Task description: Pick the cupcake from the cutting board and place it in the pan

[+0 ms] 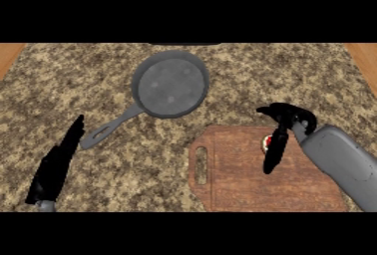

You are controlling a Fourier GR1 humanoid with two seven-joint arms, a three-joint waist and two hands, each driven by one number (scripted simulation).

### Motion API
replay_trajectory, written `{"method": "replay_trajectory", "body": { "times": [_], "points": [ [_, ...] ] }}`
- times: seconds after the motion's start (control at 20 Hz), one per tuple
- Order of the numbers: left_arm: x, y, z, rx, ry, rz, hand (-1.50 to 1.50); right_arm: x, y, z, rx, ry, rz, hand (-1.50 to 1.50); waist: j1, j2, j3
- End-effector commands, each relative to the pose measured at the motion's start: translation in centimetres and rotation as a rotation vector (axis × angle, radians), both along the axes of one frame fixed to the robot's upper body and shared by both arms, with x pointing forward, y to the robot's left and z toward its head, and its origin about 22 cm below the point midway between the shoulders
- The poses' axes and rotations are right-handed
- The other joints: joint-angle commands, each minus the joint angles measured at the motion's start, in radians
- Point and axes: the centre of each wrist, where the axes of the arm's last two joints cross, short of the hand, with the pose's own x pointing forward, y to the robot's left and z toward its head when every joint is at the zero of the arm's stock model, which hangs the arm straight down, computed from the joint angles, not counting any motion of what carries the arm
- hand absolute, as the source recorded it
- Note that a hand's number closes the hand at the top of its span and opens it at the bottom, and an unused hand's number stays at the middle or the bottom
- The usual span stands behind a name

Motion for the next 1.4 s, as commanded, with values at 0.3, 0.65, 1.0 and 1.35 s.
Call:
{"method": "replay_trajectory", "body": {
  "times": [0.3, 0.65, 1.0, 1.35],
  "points": [
    [-0.1, -1.6, 0.1, -0.002, 0.000, 0.012, 0.00, -0.6, 1.8, -3.1, -0.088, 0.060, -0.024, -1.50, 0.003, 0.001, 0.000],
    [0.4, -1.1, 1.1, -0.009, 0.004, 0.007, 0.00, 0.6, -0.7, -3.3, -0.002, 0.004, -0.084, 1.50, 0.001, 0.001, 0.000],
    [0.3, -0.9, 0.6, -0.017, 0.003, -0.003, 0.00, -1.2, 1.6, -4.4, 0.032, 0.000, -0.188, 1.50, -0.002, 0.000, 0.000],
    [-1.3, 0.0, -0.6, -0.011, 0.022, 0.024, 0.00, -5.7, 6.2, -6.7, -0.110, -0.166, -0.566, 1.50, -0.031, -0.015, -0.003]
  ]
}}
